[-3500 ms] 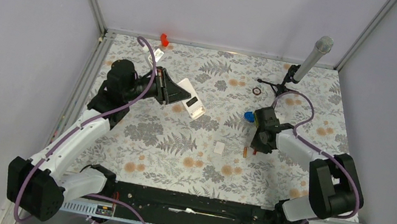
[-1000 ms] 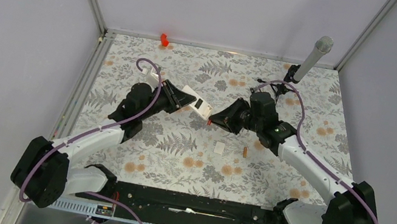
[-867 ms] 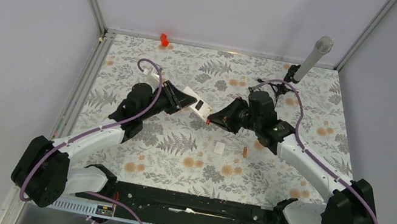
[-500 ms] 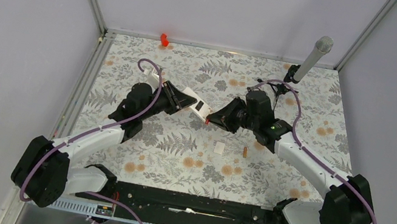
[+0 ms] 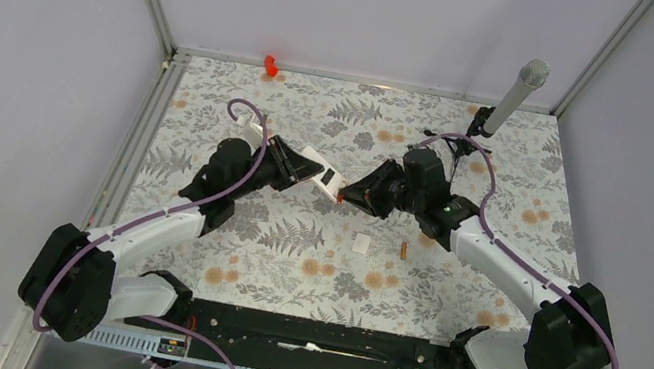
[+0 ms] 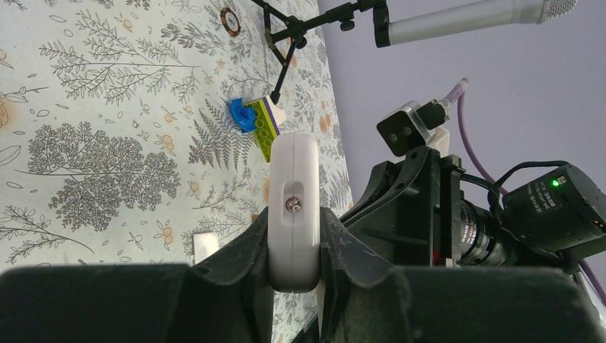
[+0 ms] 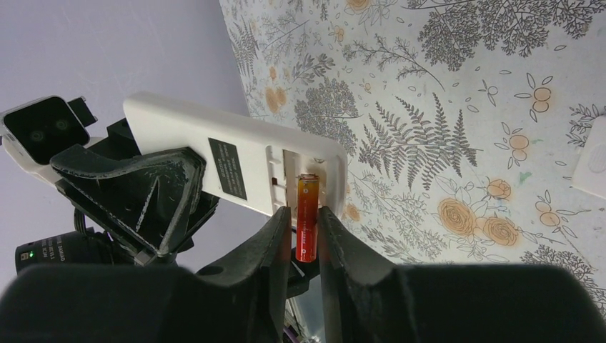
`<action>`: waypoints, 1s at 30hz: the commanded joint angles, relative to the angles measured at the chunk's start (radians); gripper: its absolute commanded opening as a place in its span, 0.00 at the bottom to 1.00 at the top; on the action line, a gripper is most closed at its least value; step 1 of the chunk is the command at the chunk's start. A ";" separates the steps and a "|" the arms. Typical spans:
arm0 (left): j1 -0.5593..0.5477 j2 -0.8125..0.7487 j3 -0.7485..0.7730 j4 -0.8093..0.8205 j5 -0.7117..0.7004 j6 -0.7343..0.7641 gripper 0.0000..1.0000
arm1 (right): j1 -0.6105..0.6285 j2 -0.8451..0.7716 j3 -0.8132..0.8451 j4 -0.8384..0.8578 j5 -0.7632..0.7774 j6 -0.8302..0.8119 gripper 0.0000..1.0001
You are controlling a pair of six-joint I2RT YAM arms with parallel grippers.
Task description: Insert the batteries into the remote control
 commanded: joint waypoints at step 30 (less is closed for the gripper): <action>-0.004 0.003 0.045 0.087 -0.009 0.022 0.00 | 0.010 -0.011 -0.018 0.025 0.018 0.048 0.30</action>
